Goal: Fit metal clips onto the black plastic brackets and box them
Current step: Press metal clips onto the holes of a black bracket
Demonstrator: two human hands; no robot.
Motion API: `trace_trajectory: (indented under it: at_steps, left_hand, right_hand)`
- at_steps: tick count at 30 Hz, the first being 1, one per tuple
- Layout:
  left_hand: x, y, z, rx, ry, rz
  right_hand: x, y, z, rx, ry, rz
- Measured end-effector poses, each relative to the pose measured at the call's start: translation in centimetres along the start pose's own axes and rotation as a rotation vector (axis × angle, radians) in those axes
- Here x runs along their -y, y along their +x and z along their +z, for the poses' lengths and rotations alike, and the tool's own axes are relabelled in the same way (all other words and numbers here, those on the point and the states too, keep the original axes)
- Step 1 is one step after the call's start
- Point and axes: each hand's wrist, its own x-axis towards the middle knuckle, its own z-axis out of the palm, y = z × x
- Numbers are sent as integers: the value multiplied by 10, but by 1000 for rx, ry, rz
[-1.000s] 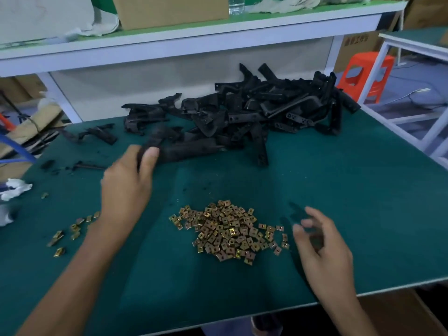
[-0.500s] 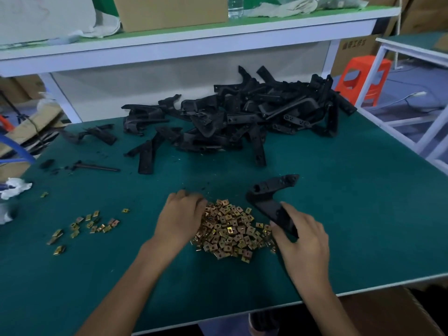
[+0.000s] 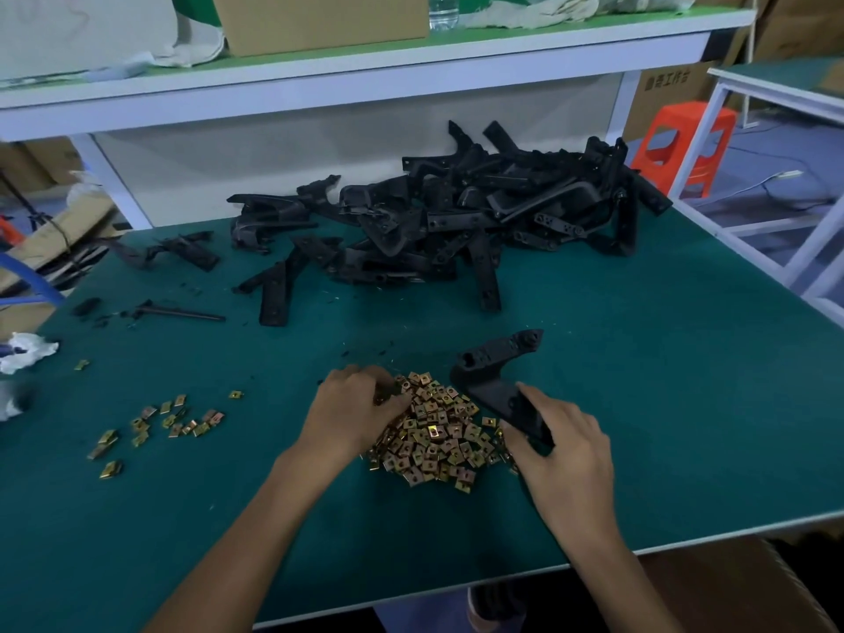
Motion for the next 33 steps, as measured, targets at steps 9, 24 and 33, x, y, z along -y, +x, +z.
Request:
trace_trajectory:
  at_steps: [9,24,33]
  left_hand:
    - [-5,1,-6,-71,-272,-50]
    - [-16,-13,-22,-82,-1107,-314]
    - [-31,-21,-37,8,-1308,-273]
  right_hand:
    - [2,-1,-2,-4,-19,-12]
    - [2,-4,2,-2,-97,-128]
    - [2,-5,2,1,-106,-140]
